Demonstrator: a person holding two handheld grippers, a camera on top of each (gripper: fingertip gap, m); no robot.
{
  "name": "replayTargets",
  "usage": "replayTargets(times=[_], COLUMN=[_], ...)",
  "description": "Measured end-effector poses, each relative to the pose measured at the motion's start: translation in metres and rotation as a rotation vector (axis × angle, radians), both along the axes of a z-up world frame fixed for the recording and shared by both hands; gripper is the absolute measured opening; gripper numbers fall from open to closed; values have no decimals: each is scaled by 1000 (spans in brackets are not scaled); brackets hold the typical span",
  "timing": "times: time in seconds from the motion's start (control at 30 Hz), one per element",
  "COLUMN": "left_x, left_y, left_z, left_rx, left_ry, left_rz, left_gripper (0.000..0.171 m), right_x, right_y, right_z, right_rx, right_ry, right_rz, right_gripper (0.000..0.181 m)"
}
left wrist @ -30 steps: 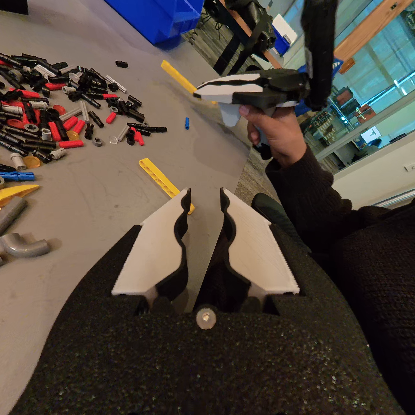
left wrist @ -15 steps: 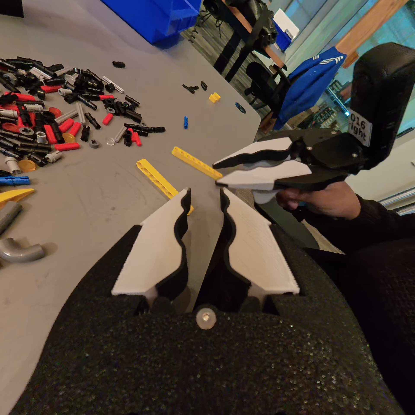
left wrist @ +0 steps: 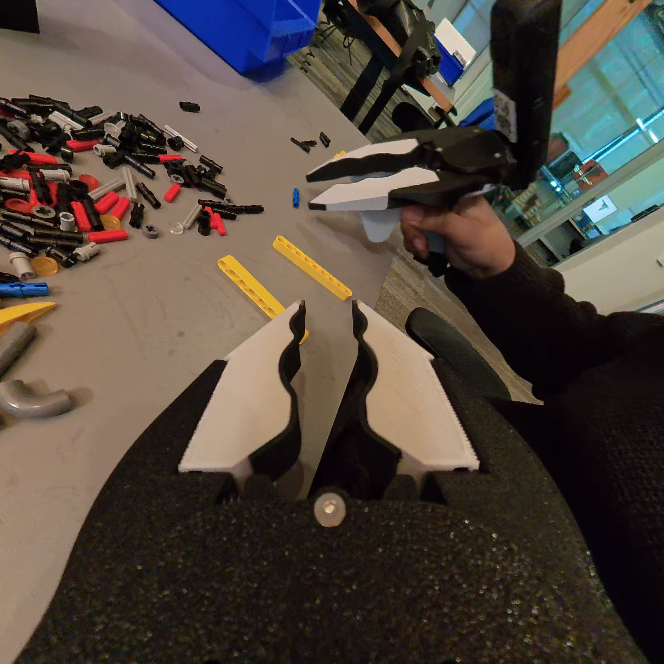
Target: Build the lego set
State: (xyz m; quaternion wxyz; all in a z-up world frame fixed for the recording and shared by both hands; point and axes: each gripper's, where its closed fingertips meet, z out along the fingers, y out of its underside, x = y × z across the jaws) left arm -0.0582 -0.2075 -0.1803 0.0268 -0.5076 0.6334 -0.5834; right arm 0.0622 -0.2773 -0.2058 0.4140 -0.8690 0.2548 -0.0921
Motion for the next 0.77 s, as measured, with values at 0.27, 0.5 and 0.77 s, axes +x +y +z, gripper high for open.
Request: replayTargets(times=[0.27, 0.5, 0.77], left_x=[1, -1, -2], left_y=[2, 2, 17], left_z=[2, 15, 68], left_rx=[-14, -51, -12], left_ry=[-7, -75, -436], left_rz=[11, 11, 163], left_gripper=[26, 26, 41], right_x=[9, -27, -124], right_y=[4, 30, 67], right_z=[-13, 17, 100], right_rx=[-56, 152, 716], right_ry=[-38, 14, 697], right_rz=[19, 177, 486], right_gripper=[29, 24, 24])
